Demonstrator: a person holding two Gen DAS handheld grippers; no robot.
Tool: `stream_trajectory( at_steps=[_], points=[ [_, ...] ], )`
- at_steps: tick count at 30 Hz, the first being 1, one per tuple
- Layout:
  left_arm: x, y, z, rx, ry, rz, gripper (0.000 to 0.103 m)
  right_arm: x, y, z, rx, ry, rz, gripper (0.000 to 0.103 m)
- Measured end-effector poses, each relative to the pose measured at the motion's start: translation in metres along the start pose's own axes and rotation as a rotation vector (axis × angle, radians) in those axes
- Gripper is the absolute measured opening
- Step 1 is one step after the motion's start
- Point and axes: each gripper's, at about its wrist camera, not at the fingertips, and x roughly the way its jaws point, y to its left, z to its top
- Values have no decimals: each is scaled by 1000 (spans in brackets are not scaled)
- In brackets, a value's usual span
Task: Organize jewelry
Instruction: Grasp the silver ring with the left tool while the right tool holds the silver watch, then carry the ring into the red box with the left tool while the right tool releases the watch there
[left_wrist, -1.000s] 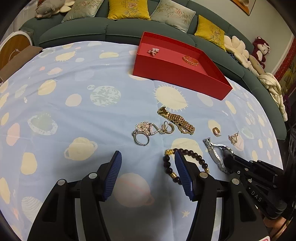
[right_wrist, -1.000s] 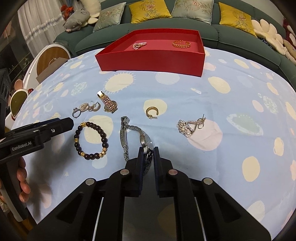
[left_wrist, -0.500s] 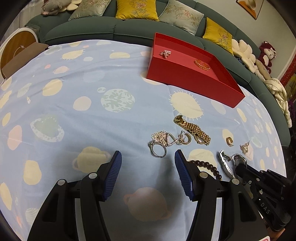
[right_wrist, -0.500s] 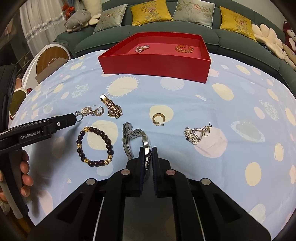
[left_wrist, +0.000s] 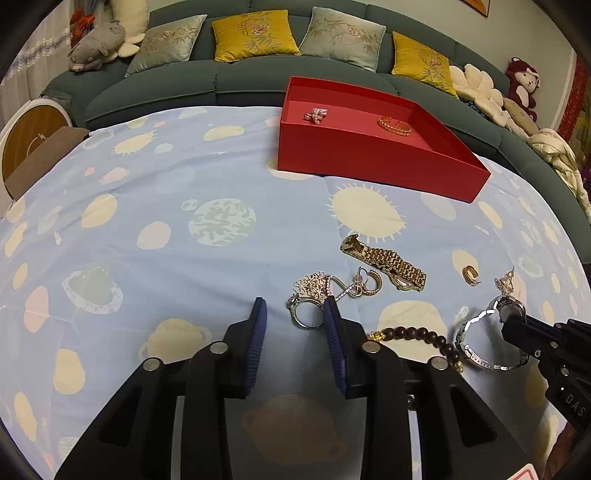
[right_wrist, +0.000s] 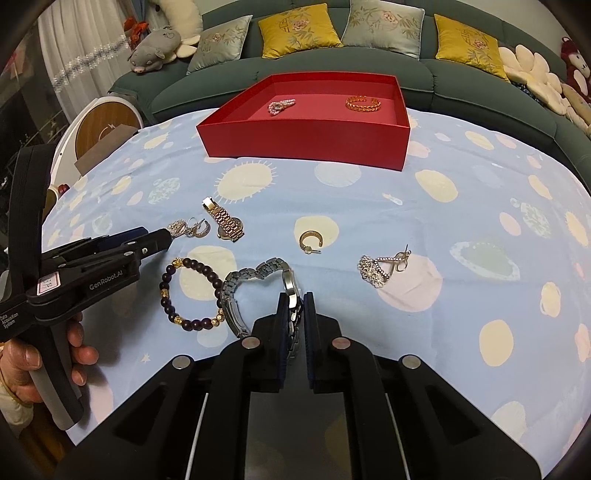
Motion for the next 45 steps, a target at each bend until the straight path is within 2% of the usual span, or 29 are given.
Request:
stream_trajectory(
  at_steps=[4, 5, 9, 17, 20, 22, 24, 26, 34, 36, 37, 45],
  points=[
    [-1, -2, -1, 13, -2, -6, 9, -1, -1, 2, 6, -4, 0, 7],
    [-1, -1, -1, 14, 0, -8, 2, -1, 0, 2, 6, -5, -1, 7],
    [-4, 2, -2, 2, 1, -27, 0, -1, 0, 2, 6, -5, 0, 7],
    [-19, 8, -1, -23, -20, -65, 0, -1, 2, 4, 13, -10, 6, 7],
    [-19, 9, -1, -46, 3, -72, 1, -1, 2, 4, 14, -10, 8, 7],
    [-16, 8, -2, -53, 19, -88, 7, -1, 2, 4, 13, -10, 9, 7],
    [-15, 4, -3, -37, 18, -75, 23, -1, 2, 4, 13, -8, 11, 7],
    [-15, 0, -4, -16, 3, -62, 33, -1, 3, 4, 13, -8, 12, 7],
    [-3, -12, -7, 51, -7, -13, 31, -1, 2, 4, 15, -12, 13, 7],
    [-3, -12, -8, 55, -14, 0, 20, -2, 1, 4, 16, -13, 12, 7],
    [-3, -12, -8, 57, -16, 1, 17, -2, 0, 3, 16, -14, 11, 7],
    [-8, -6, -7, 32, -21, -14, 17, -5, 0, 4, 15, -23, 13, 7]
  ],
)
